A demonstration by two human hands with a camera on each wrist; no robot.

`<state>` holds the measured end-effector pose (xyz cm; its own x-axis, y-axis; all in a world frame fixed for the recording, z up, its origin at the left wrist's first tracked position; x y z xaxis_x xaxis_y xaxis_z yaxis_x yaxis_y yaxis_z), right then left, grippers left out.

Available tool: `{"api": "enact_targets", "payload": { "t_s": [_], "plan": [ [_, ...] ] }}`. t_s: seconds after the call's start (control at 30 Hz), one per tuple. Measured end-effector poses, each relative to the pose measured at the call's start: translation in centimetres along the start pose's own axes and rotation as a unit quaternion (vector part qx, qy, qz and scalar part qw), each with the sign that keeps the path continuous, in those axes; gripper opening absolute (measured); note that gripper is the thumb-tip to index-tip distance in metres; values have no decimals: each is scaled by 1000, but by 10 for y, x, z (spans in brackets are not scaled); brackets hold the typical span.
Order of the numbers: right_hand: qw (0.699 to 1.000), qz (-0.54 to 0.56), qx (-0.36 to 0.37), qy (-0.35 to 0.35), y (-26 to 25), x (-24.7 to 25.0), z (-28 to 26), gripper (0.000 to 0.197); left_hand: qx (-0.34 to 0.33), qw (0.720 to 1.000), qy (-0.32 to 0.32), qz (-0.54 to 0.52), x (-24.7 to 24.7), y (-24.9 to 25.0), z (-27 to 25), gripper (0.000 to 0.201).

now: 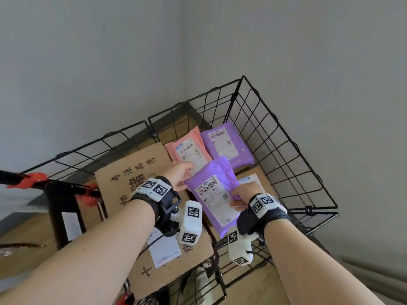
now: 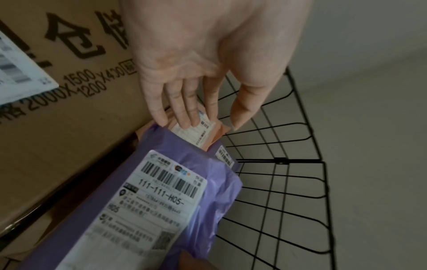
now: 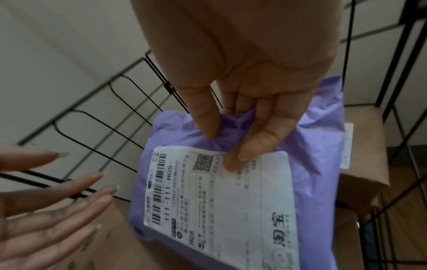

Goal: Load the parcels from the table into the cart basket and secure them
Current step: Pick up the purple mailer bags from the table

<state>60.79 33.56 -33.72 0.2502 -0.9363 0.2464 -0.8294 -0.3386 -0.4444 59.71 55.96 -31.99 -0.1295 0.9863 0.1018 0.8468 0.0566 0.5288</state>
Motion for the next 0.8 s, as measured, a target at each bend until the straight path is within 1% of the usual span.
{"api": "enact_targets", "payload": {
  "t_s": [0.07,0.13,0.17,0.2,0.23,0.27,0.3,0.33,0.37,0.4,0.5,0.57,0.63,0.73,0.8],
  "plan": [
    [1000,-21,-11,-16,9,-8,22,23,31,999,-5,9,-10,-9,18,6],
    [996,-74,-31,-29,12,-19,36,15,51,998,-15,15,-20,-16,33,8],
    [992,-109,-60,-37,19,-25,46,14,61,998,-20,16,-25,-20,41,10],
    [989,-109,-101,-12,29,-23,58,16,71,997,-25,15,-31,-24,47,10],
    [983,-151,-106,2,37,-20,65,24,81,996,-30,17,-37,-28,53,8],
    [976,-200,-84,8,32,-19,69,31,88,995,-37,21,-44,-29,57,7],
    [972,-227,-55,-7,26,-21,71,33,92,995,-42,28,-50,-31,62,15],
    [971,-235,-33,-19,21,-21,75,30,94,994,-44,39,-56,-33,67,25],
    [978,-205,-30,-6,19,-17,75,21,95,993,-43,51,-61,-33,70,31],
    [976,-216,-20,14,13,-12,75,11,98,992,-41,64,-65,-34,73,34],
    [973,-215,44,67,0,0,89,28,115,990,-32,82,-74,-38,80,30],
    [970,-221,59,75,-8,4,90,28,103,989,-36,97,-81,-34,83,30],
    [970,-233,47,46,-4,-7,92,25,92,988,-39,116,-84,-29,86,28],
    [968,-252,-15,-7,22,-28,100,26,86,988,-27,129,-82,-28,90,13],
    [968,-247,-40,-28,41,-37,109,19,94,987,-27,127,-81,-33,91,13]
  ]
}}
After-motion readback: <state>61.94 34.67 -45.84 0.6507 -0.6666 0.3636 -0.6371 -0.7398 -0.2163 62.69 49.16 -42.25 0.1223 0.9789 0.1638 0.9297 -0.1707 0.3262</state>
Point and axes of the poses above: each hand's wrist, its own z-axis towards the middle knuckle, its own x-axis out of the back of the hand, y = z × x, the point moved 10 cm from there along z, towards the middle knuckle, and after that the axes turned 8 degrees about z, right-handed, at the moved point
